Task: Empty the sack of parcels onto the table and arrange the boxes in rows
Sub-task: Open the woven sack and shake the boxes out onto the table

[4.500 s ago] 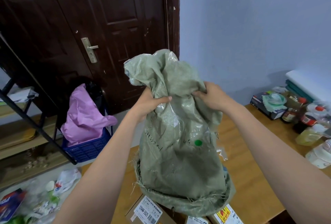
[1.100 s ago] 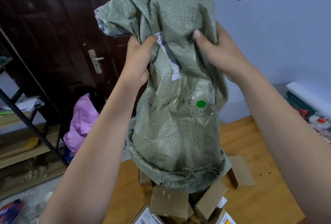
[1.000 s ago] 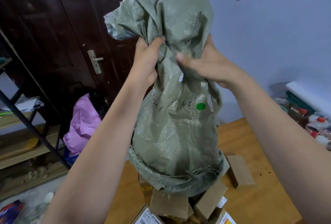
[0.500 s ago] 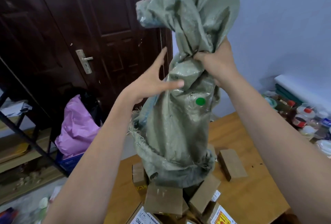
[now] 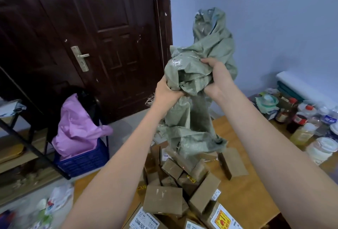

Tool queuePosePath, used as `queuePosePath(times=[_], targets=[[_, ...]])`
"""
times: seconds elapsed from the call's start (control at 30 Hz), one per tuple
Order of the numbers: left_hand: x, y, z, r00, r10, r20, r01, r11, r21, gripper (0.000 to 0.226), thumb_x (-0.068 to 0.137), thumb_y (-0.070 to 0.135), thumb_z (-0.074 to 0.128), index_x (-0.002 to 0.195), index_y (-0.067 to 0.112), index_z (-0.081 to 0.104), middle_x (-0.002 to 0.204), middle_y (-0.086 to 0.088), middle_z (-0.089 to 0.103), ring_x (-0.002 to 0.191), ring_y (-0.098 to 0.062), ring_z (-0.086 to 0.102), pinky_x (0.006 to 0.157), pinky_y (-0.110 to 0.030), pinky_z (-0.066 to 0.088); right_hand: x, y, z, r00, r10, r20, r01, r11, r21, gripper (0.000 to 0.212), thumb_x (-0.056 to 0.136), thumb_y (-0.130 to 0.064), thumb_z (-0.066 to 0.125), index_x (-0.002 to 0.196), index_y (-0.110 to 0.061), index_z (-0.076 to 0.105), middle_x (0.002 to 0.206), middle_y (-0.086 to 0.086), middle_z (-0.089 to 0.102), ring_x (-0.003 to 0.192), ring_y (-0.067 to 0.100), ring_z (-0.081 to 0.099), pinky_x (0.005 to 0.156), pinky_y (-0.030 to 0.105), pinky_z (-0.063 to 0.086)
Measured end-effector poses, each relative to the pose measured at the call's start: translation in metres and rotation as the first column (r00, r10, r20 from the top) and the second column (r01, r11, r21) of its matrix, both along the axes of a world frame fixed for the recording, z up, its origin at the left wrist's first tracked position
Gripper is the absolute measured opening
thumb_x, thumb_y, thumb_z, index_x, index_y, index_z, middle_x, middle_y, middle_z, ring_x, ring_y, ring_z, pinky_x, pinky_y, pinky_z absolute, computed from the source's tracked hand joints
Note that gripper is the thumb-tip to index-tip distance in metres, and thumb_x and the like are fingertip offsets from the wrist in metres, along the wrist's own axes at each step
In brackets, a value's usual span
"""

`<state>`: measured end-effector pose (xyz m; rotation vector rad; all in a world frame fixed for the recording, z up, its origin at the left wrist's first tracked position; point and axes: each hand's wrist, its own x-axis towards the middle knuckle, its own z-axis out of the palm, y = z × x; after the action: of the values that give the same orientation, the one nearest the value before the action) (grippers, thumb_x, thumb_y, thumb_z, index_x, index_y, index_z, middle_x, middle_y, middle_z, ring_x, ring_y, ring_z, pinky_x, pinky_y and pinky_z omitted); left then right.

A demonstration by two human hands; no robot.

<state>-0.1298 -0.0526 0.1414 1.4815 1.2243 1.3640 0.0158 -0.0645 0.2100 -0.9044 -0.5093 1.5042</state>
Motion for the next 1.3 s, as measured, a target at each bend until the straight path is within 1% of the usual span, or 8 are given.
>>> queuePosePath(times=[0.23, 0.43, 0.53, 0.7, 0.83, 0.97, 1.13, 1.3], targets=[[0.006, 0.016, -0.004, 0.993, 0.115, 0.013, -0.115, 0.993, 0.037, 0.031, 0.074, 0.01, 0.073, 0.1, 0.024, 0.063, 0.087, 0.007, 0.07, 0.08, -0.011, 0.065, 0.078, -0.038, 0.058, 0.03, 0.016, -0.039, 0.973, 0.107, 0.203, -0.07, 0.981, -0.181, 0.043, 0.083, -0.038, 0.072, 0.118, -0.014, 0.068, 0.114, 0.006, 0.072, 0.097, 0.023, 0.071, 0.078, 0.035, 0.058], [0.024, 0.025, 0.002, 0.99, 0.131, -0.054, -0.121, 0.979, 0.166, 0.022, 0.084, 0.012, 0.072, 0.102, 0.02, 0.063, 0.081, 0.012, 0.067, 0.071, 0.003, 0.059, 0.065, -0.021, 0.051, 0.06, 0.019, -0.071, 0.92, 0.175, 0.351, -0.009, 0.904, -0.428, 0.059, 0.073, -0.055, 0.076, 0.113, -0.015, 0.061, 0.118, 0.01, 0.063, 0.102, 0.035, 0.059, 0.091, 0.05, 0.049], [0.035, 0.034, 0.003, 0.99, 0.125, -0.072, -0.109, 0.975, 0.195, 0.026, 0.085, 0.002, 0.067, 0.107, 0.016, 0.062, 0.084, 0.01, 0.066, 0.07, 0.007, 0.056, 0.062, -0.011, 0.046, 0.077, 0.025, -0.076, 0.922, 0.159, 0.354, 0.021, 0.89, -0.456, 0.081, 0.067, -0.054, 0.08, 0.133, -0.019, 0.048, 0.132, 0.012, 0.051, 0.111, 0.044, 0.052, 0.074, 0.057, 0.05], [0.055, 0.056, 0.01, 0.979, 0.163, -0.12, -0.133, 0.965, 0.226, 0.024, 0.085, -0.001, 0.058, 0.103, 0.014, 0.06, 0.081, 0.01, 0.064, 0.068, 0.004, 0.054, 0.062, -0.012, 0.043, 0.117, 0.017, -0.072, 0.932, 0.213, 0.294, -0.081, 0.911, -0.405, 0.06, 0.082, -0.058, 0.067, 0.117, -0.012, 0.05, 0.086, 0.005, 0.048, 0.07, 0.02, 0.053, 0.069, 0.032, 0.043], [0.072, 0.077, 0.011, 0.978, 0.165, -0.131, -0.131, 0.963, 0.235, 0.02, 0.087, -0.002, 0.055, 0.096, 0.015, 0.059, 0.079, 0.008, 0.063, 0.069, 0.002, 0.053, 0.062, -0.016, 0.043, 0.147, 0.016, -0.073, 0.641, 0.188, 0.744, 0.104, 0.939, -0.327, 0.064, 0.087, -0.055, 0.063, 0.115, 0.002, 0.063, 0.078, 0.011, 0.057, 0.062, 0.019, 0.051, 0.058, 0.029, 0.041], [0.102, 0.096, 0.003, 0.983, 0.1, -0.156, -0.067, 0.976, 0.205, 0.017, 0.087, -0.001, 0.055, 0.098, 0.012, 0.059, 0.081, 0.004, 0.065, 0.069, -0.002, 0.055, 0.061, -0.016, 0.045, 0.145, 0.027, -0.065, 0.259, -0.107, 0.96, 0.054, 0.994, 0.097, 0.091, 0.07, -0.055, 0.08, 0.141, -0.019, 0.035, 0.141, 0.015, 0.037, 0.127, 0.025, 0.043, 0.101, 0.036, 0.038], [0.158, 0.113, -0.011, 1.0, 0.009, 0.019, -0.01, 0.998, 0.058, 0.017, 0.086, 0.006, 0.059, 0.098, 0.018, 0.06, 0.083, 0.01, 0.064, 0.077, -0.002, 0.06, 0.074, -0.023, 0.054, 0.146, 0.054, -0.091, 0.17, 0.097, 0.981, -0.241, 0.969, -0.054, 0.138, 0.067, -0.035, 0.088, 0.151, -0.029, -0.022, 0.154, 0.011, 0.013, 0.142, 0.026, 0.027, 0.116, 0.038, 0.026], [0.22, 0.128, -0.041, 0.959, -0.043, 0.282, 0.104, 0.973, -0.205, 0.021, 0.087, 0.004, 0.061, 0.094, 0.022, 0.053, 0.093, -0.006, 0.066, 0.09, -0.024, 0.064, 0.091, -0.051, 0.055, 0.16, 0.08, -0.138, 0.298, -0.03, 0.954, -0.017, 0.999, 0.036, 0.128, 0.066, -0.044, 0.084, 0.151, -0.03, -0.012, 0.15, 0.009, 0.033, 0.127, 0.025, 0.048, 0.104, 0.038, 0.043]])
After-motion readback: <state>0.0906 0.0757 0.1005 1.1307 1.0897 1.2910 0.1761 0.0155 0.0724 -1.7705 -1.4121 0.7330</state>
